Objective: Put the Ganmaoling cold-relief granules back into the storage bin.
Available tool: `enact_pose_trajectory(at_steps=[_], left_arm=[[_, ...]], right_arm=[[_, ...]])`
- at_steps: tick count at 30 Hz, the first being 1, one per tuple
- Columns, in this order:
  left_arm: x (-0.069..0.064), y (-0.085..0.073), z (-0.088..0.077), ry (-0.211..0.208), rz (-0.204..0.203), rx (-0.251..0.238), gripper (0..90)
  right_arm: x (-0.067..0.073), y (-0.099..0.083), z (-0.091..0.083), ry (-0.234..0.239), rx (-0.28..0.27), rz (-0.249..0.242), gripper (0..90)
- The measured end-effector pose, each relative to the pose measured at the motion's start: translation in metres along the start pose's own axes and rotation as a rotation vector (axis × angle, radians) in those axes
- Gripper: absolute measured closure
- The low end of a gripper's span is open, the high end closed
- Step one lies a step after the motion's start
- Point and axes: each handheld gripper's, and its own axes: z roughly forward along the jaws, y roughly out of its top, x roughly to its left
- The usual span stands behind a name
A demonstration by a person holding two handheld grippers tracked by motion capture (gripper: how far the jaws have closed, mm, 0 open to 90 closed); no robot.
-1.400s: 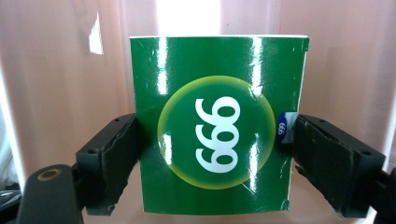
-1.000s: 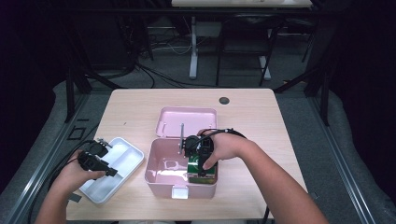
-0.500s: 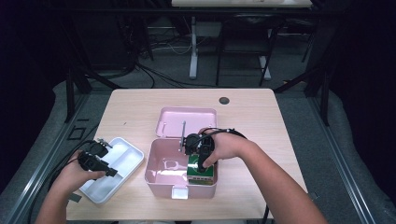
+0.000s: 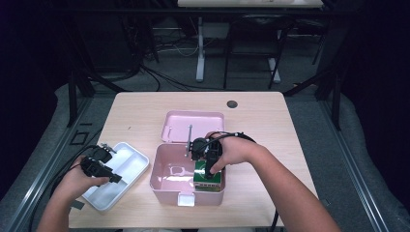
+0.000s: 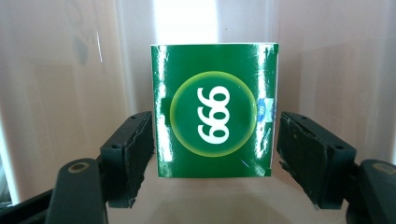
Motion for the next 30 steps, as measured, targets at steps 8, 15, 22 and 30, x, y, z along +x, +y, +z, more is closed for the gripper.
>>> enact_pose_trajectory(at_steps=[8, 15, 22, 30], left_arm=[[0.001, 0.000, 0.000, 0.001, 0.000, -0.001, 45.7], [0.001, -0.001, 0.000, 0.000, 0.000, 0.002, 45.7], [0.001, -0.001, 0.000, 0.000, 0.000, 0.000, 45.7], [0.002, -0.002, 0.000, 0.000, -0.004, -0.002, 45.7]], right_arm=[[0.004, -0.001, -0.009, 0.003, -0.010, 0.004, 27.0], [0.004, -0.005, -0.022, -0.011, 0.000, 0.004, 27.0], [0.006, -0.015, -0.038, -0.033, -0.001, 0.014, 27.0], [0.002, -0.033, -0.049, -0.047, 0.001, 0.048, 27.0]])
